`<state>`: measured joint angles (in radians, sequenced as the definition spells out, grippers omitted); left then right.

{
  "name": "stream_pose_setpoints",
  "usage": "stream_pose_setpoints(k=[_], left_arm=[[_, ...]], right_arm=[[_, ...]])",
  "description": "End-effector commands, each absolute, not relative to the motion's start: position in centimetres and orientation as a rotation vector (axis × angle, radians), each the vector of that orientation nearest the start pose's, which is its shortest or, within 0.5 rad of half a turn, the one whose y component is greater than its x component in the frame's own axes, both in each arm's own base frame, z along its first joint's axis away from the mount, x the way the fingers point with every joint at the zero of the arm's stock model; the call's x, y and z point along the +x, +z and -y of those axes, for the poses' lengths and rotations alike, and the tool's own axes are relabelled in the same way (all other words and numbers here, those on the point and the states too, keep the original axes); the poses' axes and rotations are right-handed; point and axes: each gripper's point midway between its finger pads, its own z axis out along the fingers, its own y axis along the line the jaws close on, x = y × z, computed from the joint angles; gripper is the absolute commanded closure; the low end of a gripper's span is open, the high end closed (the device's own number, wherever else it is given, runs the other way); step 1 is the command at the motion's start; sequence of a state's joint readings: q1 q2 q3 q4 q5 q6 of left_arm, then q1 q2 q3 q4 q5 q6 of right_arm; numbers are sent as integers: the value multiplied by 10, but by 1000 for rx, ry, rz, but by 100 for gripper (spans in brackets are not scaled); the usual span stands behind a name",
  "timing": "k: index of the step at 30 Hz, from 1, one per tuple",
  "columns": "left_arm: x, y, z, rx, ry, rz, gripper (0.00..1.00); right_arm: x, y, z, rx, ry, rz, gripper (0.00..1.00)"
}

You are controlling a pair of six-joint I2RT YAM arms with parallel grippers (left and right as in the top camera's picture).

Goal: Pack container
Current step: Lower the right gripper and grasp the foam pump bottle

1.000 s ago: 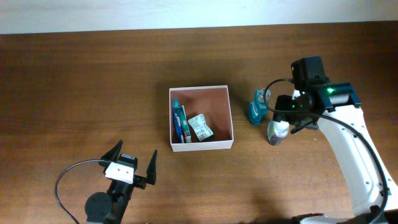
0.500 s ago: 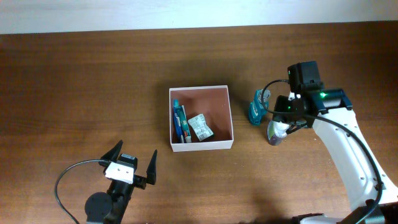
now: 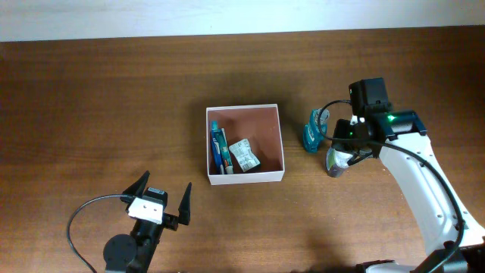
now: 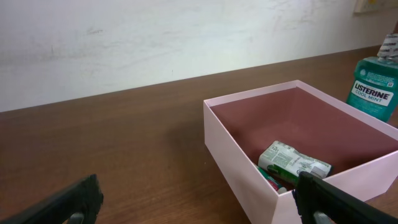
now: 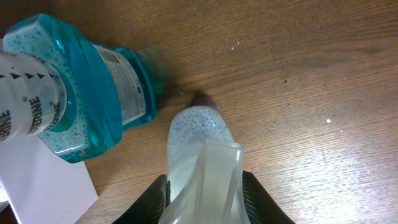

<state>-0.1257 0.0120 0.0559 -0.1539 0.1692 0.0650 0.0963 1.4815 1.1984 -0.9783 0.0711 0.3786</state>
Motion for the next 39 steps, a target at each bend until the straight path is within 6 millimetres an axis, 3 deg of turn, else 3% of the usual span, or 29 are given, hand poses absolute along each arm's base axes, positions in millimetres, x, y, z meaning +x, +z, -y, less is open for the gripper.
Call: stream_pose_setpoints(k=[1, 8, 27, 33, 39], left_arm=[[234, 158, 60, 308, -181, -1654, 1], [234, 158, 60, 308, -181, -1653, 1], [234, 158, 60, 308, -181, -1653, 1], [234, 158, 60, 308, -181, -1653, 1], [234, 158, 60, 308, -181, -1653, 0]], right_arm=[[323, 130, -18, 401, -23, -2795, 70], [320, 132, -18, 397, -26, -2805, 70], [317, 176, -18, 357, -30, -2807, 71], [308, 208, -18, 353, -32, -2814, 71], [310, 244, -46, 227, 16, -2757, 70]])
